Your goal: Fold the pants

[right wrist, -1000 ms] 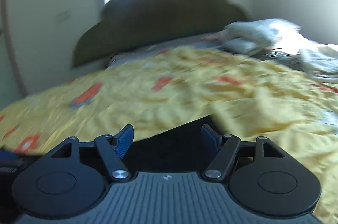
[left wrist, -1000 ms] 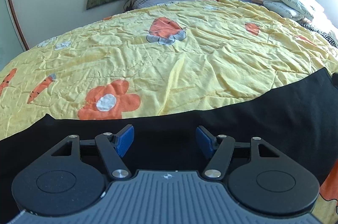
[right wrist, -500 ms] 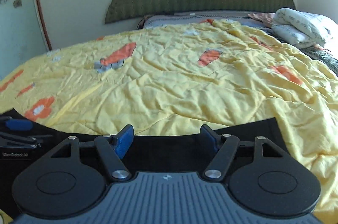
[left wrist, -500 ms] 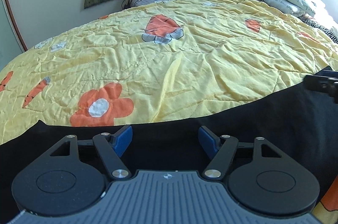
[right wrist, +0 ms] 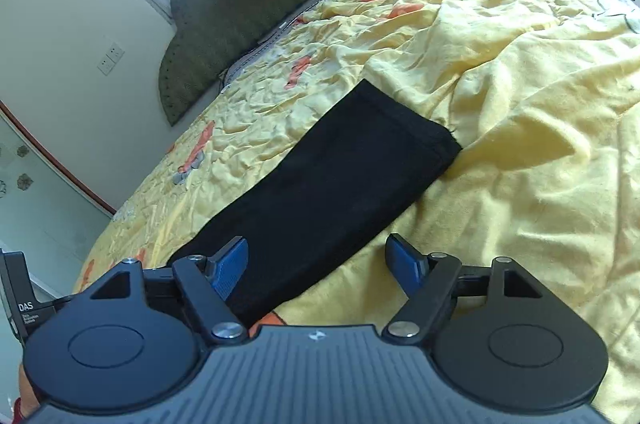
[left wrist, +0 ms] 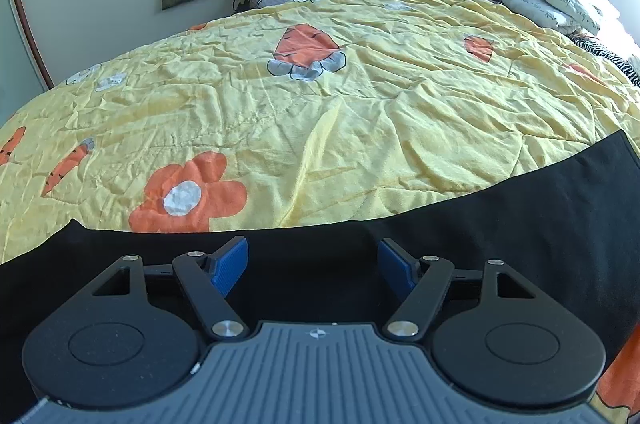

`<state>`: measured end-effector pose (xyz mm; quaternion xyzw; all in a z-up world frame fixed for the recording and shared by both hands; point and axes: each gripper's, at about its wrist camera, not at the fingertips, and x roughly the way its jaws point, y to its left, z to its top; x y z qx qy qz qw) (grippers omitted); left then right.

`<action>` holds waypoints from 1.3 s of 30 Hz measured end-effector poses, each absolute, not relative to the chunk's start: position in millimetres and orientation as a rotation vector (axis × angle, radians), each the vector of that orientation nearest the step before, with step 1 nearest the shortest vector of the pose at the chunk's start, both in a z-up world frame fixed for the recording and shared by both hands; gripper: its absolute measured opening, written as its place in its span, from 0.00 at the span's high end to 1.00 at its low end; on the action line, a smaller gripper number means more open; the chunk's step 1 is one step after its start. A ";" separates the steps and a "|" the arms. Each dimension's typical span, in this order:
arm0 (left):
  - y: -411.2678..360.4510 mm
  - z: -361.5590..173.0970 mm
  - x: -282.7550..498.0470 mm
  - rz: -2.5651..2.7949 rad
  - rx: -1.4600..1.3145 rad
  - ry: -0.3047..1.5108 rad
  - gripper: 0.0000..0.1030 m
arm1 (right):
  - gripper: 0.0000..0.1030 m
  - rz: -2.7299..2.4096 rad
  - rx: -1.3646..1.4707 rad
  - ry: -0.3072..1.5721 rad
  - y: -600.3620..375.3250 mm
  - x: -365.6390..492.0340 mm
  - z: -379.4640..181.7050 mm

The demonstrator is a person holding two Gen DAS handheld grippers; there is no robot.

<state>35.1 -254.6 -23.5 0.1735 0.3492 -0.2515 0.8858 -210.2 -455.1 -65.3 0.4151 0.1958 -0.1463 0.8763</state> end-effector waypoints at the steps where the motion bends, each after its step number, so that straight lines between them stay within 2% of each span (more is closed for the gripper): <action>1: -255.0 -22.6 34.1 -0.522 0.363 0.722 0.27 | 0.26 -0.288 0.879 0.398 -456.8 -205.9 -67.4; 8: -255.5 -13.1 25.0 -0.534 0.370 0.681 0.23 | 0.29 -0.288 0.905 0.308 -477.0 -180.5 -73.1; 10: -255.9 -11.5 23.6 -0.539 0.372 0.679 0.23 | 0.33 -0.311 0.926 0.287 -484.5 -177.4 -74.5; 15: -254.4 -7.9 24.2 -0.563 0.343 0.699 0.23 | 0.75 -0.365 1.050 0.231 -504.7 -182.0 -89.0; 18: -251.9 -4.9 25.8 -0.599 0.297 0.723 0.23 | 0.91 -0.385 1.109 0.201 -510.3 -187.4 -97.3; 22: -245.5 -4.9 37.0 -0.693 0.158 0.832 0.23 | 0.92 -0.427 1.016 0.208 -499.7 -183.7 -86.0; 31: -233.8 -35.8 79.1 -0.934 -0.401 1.279 0.22 | 0.92 -0.450 0.333 0.356 -419.4 -132.8 -25.1; 36: -239.3 -56.0 88.1 -1.020 -0.678 1.412 0.20 | 0.92 -0.346 -0.004 0.409 -342.8 -107.4 -17.5; 39: -247.6 -63.8 89.8 -1.038 -0.758 1.434 0.18 | 0.93 -0.277 -0.085 0.419 -310.8 -99.4 -19.1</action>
